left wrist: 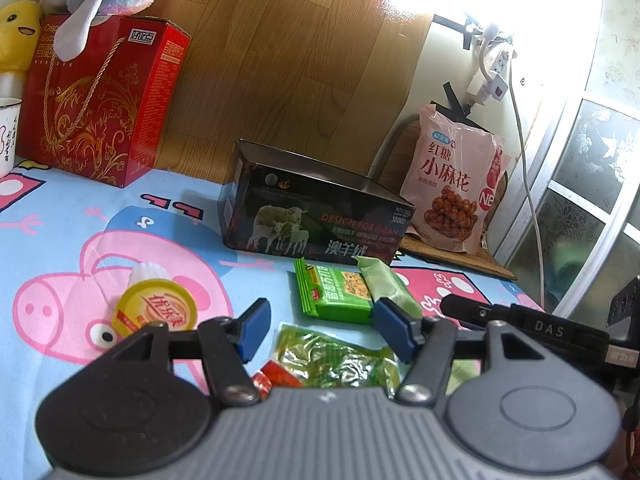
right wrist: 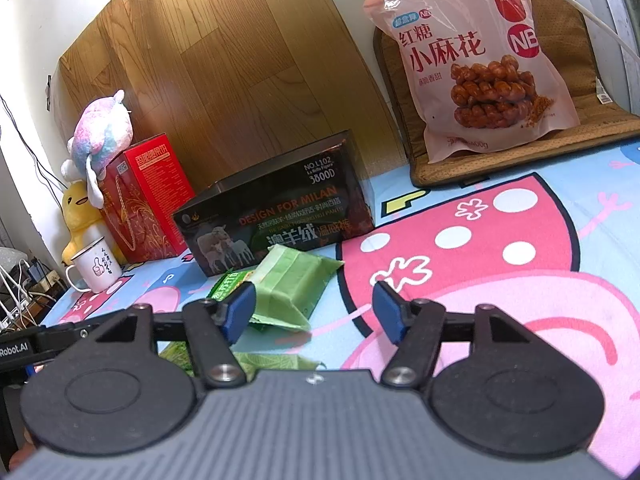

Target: Organize snacks

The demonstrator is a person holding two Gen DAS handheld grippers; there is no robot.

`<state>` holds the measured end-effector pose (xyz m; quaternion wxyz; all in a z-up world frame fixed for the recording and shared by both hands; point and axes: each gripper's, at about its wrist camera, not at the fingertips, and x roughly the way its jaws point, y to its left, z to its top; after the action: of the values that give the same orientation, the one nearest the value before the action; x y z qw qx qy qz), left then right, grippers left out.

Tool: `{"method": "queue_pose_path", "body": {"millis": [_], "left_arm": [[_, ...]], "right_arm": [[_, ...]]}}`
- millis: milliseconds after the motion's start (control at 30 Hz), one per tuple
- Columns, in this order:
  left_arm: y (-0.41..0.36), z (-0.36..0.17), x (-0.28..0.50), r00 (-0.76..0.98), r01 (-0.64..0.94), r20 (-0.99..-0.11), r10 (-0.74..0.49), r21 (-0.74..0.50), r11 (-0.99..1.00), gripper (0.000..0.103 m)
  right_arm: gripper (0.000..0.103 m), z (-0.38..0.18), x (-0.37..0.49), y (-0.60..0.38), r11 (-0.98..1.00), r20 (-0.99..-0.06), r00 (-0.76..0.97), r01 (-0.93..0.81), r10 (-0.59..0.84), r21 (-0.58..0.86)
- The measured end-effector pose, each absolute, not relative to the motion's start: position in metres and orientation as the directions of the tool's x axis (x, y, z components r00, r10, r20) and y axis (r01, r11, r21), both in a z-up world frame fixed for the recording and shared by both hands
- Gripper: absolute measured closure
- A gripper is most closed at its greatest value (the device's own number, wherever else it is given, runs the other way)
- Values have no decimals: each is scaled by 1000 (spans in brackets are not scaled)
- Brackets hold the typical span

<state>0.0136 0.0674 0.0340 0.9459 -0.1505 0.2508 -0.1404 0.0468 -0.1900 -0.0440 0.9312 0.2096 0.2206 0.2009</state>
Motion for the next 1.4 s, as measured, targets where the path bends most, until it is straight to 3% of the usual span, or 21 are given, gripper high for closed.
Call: {"method": "queue_pose_path", "body": {"millis": [767,1100,1200,1267,1400], "left_arm": [[70,33,15,834,170,-443,-328,-360,917,43],[88,26,25,818,95,-477,-321,-439,893,43],[89,25,26,819,89,-477,-319,-444,892,43],[92,24,27,817,78,-479,-321,-460,884,43],[98,22,30,810,64,-482,-333,-492,868,43]], "right_arm": [[36,-44,47,-190,831,-326,822,-281,466,479],[36,-45,46,-190,831,-326,821,-285,469,479],[34,-44,46,-189,831,-330,815,-294,476,473],[21,-42,48,-187,831,-339,805,-308,487,463],[17,-36,62,-177,801,-365,752,-351,550,484]]}}
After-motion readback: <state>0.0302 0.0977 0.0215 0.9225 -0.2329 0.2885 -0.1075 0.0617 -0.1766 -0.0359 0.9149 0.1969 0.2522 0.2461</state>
